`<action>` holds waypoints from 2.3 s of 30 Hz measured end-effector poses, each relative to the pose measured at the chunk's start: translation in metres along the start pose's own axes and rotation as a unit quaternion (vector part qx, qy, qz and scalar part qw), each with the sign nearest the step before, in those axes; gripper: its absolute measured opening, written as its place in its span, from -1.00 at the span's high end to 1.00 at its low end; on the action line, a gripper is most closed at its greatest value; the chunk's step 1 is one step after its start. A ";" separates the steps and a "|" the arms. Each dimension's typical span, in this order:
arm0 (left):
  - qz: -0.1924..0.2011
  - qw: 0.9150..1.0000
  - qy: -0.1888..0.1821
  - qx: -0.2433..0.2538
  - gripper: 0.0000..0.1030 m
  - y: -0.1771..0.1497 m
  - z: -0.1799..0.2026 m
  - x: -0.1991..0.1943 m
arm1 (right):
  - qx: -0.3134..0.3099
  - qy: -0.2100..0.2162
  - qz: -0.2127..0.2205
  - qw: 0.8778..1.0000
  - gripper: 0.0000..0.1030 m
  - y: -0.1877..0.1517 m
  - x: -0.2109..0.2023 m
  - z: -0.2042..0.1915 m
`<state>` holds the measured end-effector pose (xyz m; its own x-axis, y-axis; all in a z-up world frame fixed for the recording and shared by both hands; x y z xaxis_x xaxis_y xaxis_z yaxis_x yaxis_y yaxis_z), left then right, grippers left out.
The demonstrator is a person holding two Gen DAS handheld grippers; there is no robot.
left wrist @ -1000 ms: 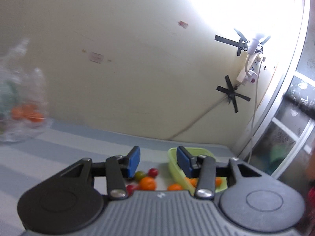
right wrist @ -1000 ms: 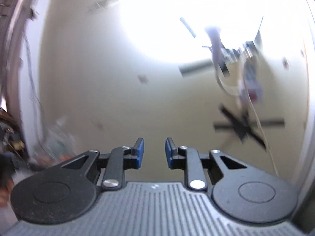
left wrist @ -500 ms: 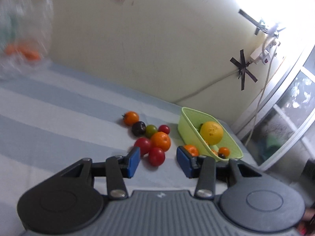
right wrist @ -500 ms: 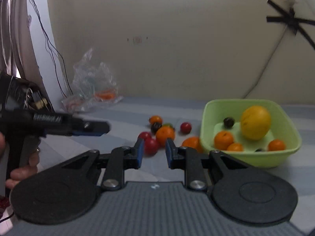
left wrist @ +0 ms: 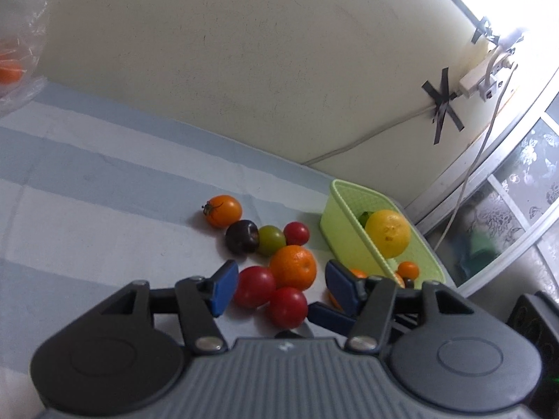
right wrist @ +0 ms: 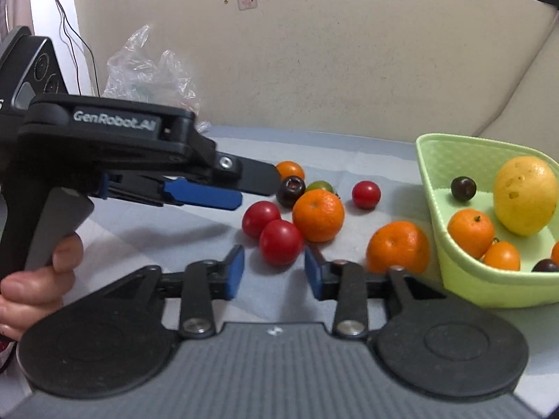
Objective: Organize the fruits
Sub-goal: 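Grasp a red tomato with the left gripper while the right grasps another, drop both in basket, then grasp an orange tomato with the left gripper while the right grasps a dark plum, drop both in basket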
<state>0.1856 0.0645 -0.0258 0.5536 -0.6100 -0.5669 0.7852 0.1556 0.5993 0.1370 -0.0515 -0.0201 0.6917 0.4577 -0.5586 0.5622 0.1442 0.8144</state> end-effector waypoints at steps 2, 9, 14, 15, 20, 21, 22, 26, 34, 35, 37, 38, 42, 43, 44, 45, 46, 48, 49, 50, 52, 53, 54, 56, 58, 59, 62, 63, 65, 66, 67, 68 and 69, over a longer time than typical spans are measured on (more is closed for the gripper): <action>-0.004 1.000 0.004 -0.002 -0.02 -0.002 -0.002 0.004 | -0.002 0.000 0.000 1.000 0.18 -0.001 0.004 -0.001; -0.006 0.999 0.001 -0.048 0.46 -0.014 -0.013 0.004 | 0.005 -0.011 -0.003 1.000 0.42 -0.004 0.007 0.004; 0.010 0.998 -0.032 -0.057 0.46 -0.023 0.009 -0.014 | 0.012 0.002 0.027 1.000 0.42 -0.014 -0.029 0.007; 0.014 0.998 -0.041 -0.055 0.46 -0.024 0.017 -0.017 | 0.011 0.000 0.035 0.999 0.42 -0.017 -0.039 0.009; 0.019 0.997 -0.076 -0.011 0.46 -0.011 0.076 -0.008 | 0.023 -0.032 0.087 0.995 0.42 -0.020 -0.086 0.036; 0.018 0.997 -0.080 -0.003 0.46 -0.008 0.087 -0.002 | 0.022 -0.046 0.097 0.994 0.42 -0.019 -0.093 0.044; 0.015 0.996 -0.085 0.004 0.46 -0.004 0.098 0.006 | 0.021 -0.062 0.106 0.992 0.42 -0.018 -0.100 0.054; -0.005 0.996 -0.089 0.020 0.46 0.006 0.126 0.047 | 0.033 -0.114 0.115 0.986 0.42 -0.020 -0.115 0.102; -0.031 0.997 -0.035 0.060 0.41 0.015 0.142 0.105 | 0.036 -0.151 0.103 0.983 0.37 -0.025 -0.102 0.155; -0.033 0.997 -0.032 0.065 0.35 0.016 0.142 0.107 | 0.034 -0.151 0.104 0.982 0.34 -0.025 -0.101 0.156; -0.034 0.997 -0.026 0.071 0.21 0.018 0.144 0.112 | 0.032 -0.151 0.112 0.982 0.09 -0.023 -0.101 0.153; -0.033 0.996 -0.023 0.074 0.17 0.019 0.145 0.112 | 0.032 -0.155 0.116 0.981 0.08 -0.022 -0.102 0.152; 0.006 0.997 -0.032 0.076 0.17 0.036 0.139 0.075 | 0.040 -0.138 0.140 0.980 0.09 -0.020 -0.121 0.140; 0.025 0.997 -0.028 0.075 0.17 0.042 0.133 0.059 | 0.039 -0.121 0.143 0.981 0.10 -0.020 -0.125 0.133; 0.042 0.996 -0.016 0.071 0.17 0.048 0.124 0.043 | 0.033 -0.098 0.144 0.984 0.13 -0.021 -0.130 0.122; 0.058 0.996 -0.002 0.064 0.16 0.053 0.112 0.028 | 0.024 -0.076 0.143 0.987 0.25 -0.021 -0.132 0.111; 0.070 0.996 0.011 0.054 0.16 0.057 0.097 0.013 | 0.010 -0.053 0.139 0.989 0.33 -0.021 -0.132 0.097; 0.084 0.995 0.036 0.034 0.16 0.061 0.070 -0.008 | -0.023 -0.022 0.129 0.991 0.42 -0.019 -0.127 0.072; 0.085 0.995 0.047 0.021 0.16 0.061 0.056 -0.015 | -0.037 -0.013 0.125 0.991 0.43 -0.016 -0.122 0.062; 0.081 0.995 0.051 0.008 0.16 0.059 0.043 -0.019 | -0.046 -0.006 0.122 0.991 0.43 -0.013 -0.118 0.055; 0.068 0.996 0.049 -0.010 0.16 0.053 0.023 -0.021 | -0.051 0.007 0.106 0.993 0.43 -0.004 -0.104 0.046; 0.062 0.997 0.052 -0.018 0.16 0.050 0.013 -0.020 | -0.051 0.014 0.096 0.994 0.43 0.001 -0.097 0.044; 0.055 0.997 0.057 -0.025 0.16 0.048 0.005 -0.018 | -0.052 0.019 0.085 0.995 0.43 0.005 -0.089 0.042; 0.041 0.997 0.055 -0.040 0.16 0.043 -0.011 -0.014 | -0.055 0.023 0.066 0.996 0.42 0.013 -0.074 0.040; 0.034 0.997 0.041 -0.056 0.16 0.039 -0.020 -0.010 | -0.067 0.029 0.046 0.996 0.42 0.024 -0.059 0.038; 0.032 0.997 0.037 -0.060 0.16 0.038 -0.024 -0.009 | -0.076 0.027 0.039 0.996 0.42 0.032 -0.053 0.040; 0.031 0.998 0.036 -0.043 0.16 0.034 -0.027 -0.009 | -0.088 0.026 -0.002 0.996 0.42 0.065 -0.030 0.048; 0.032 0.998 0.041 -0.031 0.16 0.033 -0.027 -0.009 | -0.088 0.023 -0.019 0.996 0.40 0.074 -0.021 0.052; 0.032 0.998 0.057 -0.023 0.16 0.038 -0.031 -0.008 | -0.083 0.040 -0.062 0.994 0.39 0.088 -0.003 0.055; 0.029 0.997 0.058 -0.030 0.16 0.042 -0.036 -0.006 | -0.087 0.045 -0.076 0.992 0.39 0.090 0.005 0.054; 0.026 0.998 0.054 -0.037 0.16 0.046 -0.039 -0.004 | -0.100 0.056 -0.091 0.989 0.38 0.087 0.010 0.048; 0.022 0.998 0.046 -0.041 0.16 0.051 -0.041 -0.001 | -0.116 0.073 -0.109 0.985 0.38 0.082 0.016 0.041; 0.014 0.998 0.039 -0.042 0.12 0.056 -0.042 0.004 | -0.123 0.084 -0.123 0.981 0.39 0.076 0.020 0.035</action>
<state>0.2433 0.1028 -0.0186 0.5925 -0.5432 -0.5948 0.7881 0.2379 0.5678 0.2096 -0.0623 0.0253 0.4526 0.5173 -0.7264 0.5617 0.4673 0.6828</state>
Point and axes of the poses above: each gripper's, at about its wrist camera, not at the fingertips, and x roughly the way its jaws point, z to its right, y to its top, the point moved 6 cm from there along x, roughly the way its jaws point, and after that the axes turned 1 degree about -z, right-handed, at the moved point
